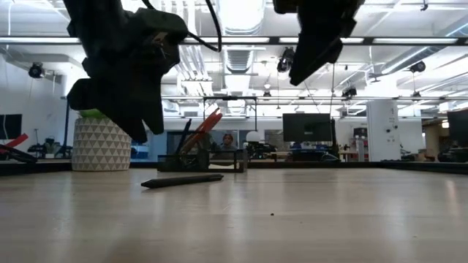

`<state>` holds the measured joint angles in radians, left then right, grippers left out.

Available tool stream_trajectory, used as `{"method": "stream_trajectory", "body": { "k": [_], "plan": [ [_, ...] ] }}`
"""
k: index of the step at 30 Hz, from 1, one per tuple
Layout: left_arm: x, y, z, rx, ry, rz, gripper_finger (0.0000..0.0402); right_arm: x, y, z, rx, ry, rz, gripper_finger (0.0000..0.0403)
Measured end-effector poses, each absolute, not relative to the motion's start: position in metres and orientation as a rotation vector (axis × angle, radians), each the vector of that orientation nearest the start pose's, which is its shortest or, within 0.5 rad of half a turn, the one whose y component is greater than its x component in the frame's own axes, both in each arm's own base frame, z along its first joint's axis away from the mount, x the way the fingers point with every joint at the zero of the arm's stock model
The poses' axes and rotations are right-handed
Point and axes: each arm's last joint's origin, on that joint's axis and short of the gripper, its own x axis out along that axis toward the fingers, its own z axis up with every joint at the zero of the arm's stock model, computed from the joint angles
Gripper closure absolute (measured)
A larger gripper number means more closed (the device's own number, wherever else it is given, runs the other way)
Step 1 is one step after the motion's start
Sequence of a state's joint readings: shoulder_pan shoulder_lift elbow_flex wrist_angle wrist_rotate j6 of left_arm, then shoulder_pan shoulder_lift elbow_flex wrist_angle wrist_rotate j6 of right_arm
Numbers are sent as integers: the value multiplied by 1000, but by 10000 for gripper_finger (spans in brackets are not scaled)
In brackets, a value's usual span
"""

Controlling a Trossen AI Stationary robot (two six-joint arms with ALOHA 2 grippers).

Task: Pick and place office supplies into organizer
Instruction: Put the pen into the top left section of the black desk organizer

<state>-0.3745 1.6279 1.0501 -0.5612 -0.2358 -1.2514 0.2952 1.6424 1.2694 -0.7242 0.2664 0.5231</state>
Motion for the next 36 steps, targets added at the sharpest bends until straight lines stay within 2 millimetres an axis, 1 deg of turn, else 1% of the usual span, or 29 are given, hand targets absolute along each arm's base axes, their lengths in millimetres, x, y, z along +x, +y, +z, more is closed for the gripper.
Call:
{"method": "stream_trajectory", "body": {
  "k": [3,6,9,13,19,29,32,36],
  "plan": [
    [295,-108,196,-785,979,548,240,324,79,250,183,1019,-272,268],
    [296,-107,192,-799,981,566,238,328,71,250,196,1016,-294,268],
    [298,-105,179,-790,1019,598,237,330,66,249,183,1023,-291,268],
    [306,-107,160,-802,1081,593,237,331,61,248,180,1033,-283,268],
    [314,-111,153,-810,1065,571,237,332,60,248,190,1039,-276,268],
    [317,-111,142,-795,1086,594,238,332,60,248,192,1039,-276,268],
    [316,-110,144,-793,1085,596,248,332,60,248,193,1039,-277,268],
    [314,-109,146,-785,1075,605,287,332,60,248,193,1038,-277,268]
  ]
}}
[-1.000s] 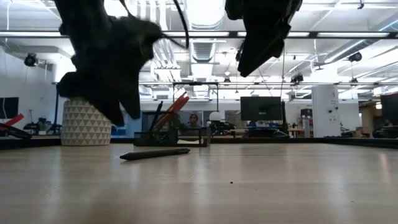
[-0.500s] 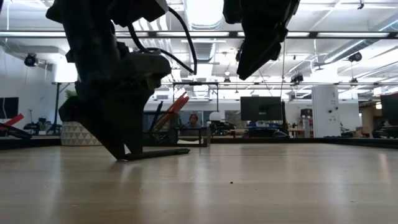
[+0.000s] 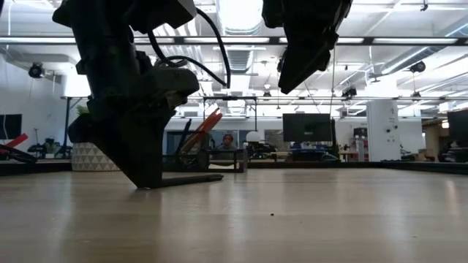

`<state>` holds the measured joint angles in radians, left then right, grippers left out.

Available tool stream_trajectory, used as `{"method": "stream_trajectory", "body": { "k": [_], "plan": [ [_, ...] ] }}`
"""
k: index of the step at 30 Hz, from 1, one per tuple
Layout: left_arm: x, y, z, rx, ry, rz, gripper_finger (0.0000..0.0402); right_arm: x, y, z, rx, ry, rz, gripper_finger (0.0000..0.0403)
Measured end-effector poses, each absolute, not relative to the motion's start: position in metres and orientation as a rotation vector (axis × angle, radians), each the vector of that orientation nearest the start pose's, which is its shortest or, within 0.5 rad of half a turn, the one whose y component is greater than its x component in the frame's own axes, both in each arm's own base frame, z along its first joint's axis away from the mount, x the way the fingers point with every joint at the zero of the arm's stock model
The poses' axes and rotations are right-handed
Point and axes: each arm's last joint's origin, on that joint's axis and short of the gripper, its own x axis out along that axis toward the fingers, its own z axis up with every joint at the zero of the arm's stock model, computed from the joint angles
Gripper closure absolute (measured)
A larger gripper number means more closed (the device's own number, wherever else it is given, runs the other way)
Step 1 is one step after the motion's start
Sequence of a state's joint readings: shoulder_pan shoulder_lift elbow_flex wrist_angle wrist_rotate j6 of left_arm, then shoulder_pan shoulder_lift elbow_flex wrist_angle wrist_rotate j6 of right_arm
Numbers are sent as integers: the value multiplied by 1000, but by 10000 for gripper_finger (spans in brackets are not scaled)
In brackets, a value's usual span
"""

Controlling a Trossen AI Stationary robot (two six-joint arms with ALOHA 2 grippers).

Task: Pick and place office supplies into organizer
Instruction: Put the pen into the top left section of the black desk organizer

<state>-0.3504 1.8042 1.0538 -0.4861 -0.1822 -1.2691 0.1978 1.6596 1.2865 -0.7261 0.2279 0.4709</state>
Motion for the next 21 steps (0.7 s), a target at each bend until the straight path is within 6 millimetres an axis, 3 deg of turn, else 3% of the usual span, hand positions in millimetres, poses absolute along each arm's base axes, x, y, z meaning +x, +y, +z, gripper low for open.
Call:
{"method": "stream_trajectory", "body": {
  "k": [8,21],
  "plan": [
    [313,-108,144,-719,1084,598,357,332,60,248,190,1037,-275,268],
    [313,-106,144,-691,1062,627,377,333,59,248,153,1029,-265,268]
  ]
}}
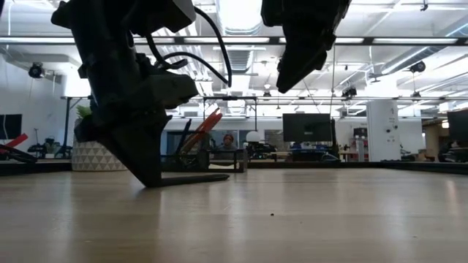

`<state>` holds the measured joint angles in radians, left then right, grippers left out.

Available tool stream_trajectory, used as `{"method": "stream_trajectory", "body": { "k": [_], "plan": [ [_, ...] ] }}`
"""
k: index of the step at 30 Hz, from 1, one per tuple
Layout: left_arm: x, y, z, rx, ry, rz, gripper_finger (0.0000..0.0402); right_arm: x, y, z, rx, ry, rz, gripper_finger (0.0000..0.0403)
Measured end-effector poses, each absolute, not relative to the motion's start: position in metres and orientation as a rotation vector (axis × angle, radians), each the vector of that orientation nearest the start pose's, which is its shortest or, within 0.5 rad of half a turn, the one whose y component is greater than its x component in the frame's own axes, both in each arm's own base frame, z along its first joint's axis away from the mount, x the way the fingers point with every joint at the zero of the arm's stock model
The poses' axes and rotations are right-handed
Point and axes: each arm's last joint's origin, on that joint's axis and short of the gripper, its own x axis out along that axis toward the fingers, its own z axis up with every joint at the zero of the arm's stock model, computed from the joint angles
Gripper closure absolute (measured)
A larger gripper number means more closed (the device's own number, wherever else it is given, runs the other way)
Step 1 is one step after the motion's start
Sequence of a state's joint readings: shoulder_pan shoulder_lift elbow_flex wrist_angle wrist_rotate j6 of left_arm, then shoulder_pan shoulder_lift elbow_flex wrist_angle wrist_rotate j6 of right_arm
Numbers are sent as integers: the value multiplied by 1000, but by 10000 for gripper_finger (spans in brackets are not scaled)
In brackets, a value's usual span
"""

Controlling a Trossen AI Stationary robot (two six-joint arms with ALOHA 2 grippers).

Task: Pick and place office supplies into organizer
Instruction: Put the pen into the top left section of the black desk organizer

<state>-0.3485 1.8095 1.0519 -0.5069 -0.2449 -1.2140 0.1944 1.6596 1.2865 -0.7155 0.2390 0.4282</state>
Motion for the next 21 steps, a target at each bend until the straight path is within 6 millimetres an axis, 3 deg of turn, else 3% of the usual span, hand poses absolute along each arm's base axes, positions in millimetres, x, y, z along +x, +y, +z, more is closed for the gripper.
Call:
{"method": "stream_trajectory", "body": {
  "k": [12,21],
  "plan": [
    [304,-110,153,-650,1091,652,399,336,37,248,124,1038,-278,268],
    [283,-112,183,-644,1012,710,400,346,33,252,119,958,-198,269]
  ]
}}
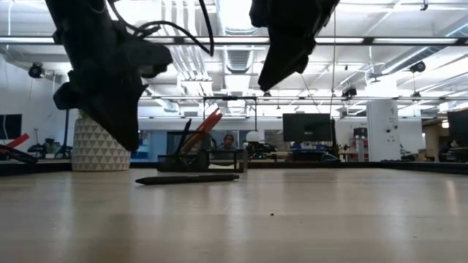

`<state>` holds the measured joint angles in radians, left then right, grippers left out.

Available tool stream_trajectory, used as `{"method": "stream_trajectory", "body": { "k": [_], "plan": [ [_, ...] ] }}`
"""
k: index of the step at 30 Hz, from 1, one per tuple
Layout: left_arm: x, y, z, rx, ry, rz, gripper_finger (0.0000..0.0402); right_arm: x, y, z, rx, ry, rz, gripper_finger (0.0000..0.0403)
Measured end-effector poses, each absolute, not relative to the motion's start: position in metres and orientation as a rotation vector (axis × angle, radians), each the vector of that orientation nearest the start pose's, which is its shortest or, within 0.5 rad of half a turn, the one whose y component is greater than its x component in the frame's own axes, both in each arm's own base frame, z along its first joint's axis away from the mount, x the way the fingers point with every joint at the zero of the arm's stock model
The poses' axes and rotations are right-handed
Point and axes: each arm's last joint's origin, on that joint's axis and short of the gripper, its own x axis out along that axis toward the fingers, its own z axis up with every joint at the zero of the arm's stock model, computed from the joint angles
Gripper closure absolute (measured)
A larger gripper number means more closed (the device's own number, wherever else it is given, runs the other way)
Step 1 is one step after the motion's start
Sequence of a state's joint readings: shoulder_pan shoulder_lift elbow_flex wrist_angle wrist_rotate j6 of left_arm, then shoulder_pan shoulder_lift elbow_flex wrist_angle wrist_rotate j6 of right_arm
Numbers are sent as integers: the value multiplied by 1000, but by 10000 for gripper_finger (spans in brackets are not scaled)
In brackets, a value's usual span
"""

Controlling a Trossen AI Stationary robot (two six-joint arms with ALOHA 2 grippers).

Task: Pick and place office supplies into organizer
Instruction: Put the pen into the top left section of the black desk organizer

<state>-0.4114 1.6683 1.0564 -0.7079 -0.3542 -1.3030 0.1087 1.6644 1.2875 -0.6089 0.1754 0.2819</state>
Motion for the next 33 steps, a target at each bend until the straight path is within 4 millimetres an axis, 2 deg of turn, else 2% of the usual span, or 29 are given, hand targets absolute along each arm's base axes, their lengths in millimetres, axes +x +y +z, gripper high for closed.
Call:
{"method": "stream_trajectory", "body": {
  "k": [3,8,10,13,18,22,26,33],
  "plan": [
    [280,-111,186,-633,1001,683,400,348,33,247,81,984,-165,268],
    [284,-112,180,-623,997,619,401,352,34,230,102,1060,-117,268],
    [284,-111,171,-634,1022,637,401,356,35,225,102,1068,-116,268],
    [286,-106,163,-740,1033,718,401,358,35,219,110,1091,-128,268],
    [287,-98,164,-933,921,882,401,363,29,222,225,1071,-256,268],
    [291,-98,169,-997,881,852,401,365,27,226,251,1050,-288,268],
    [294,-100,164,-1055,863,816,401,367,28,232,248,1033,-283,268],
    [281,-95,147,-1067,878,886,401,369,28,236,241,1018,-279,268]
  ]
}}
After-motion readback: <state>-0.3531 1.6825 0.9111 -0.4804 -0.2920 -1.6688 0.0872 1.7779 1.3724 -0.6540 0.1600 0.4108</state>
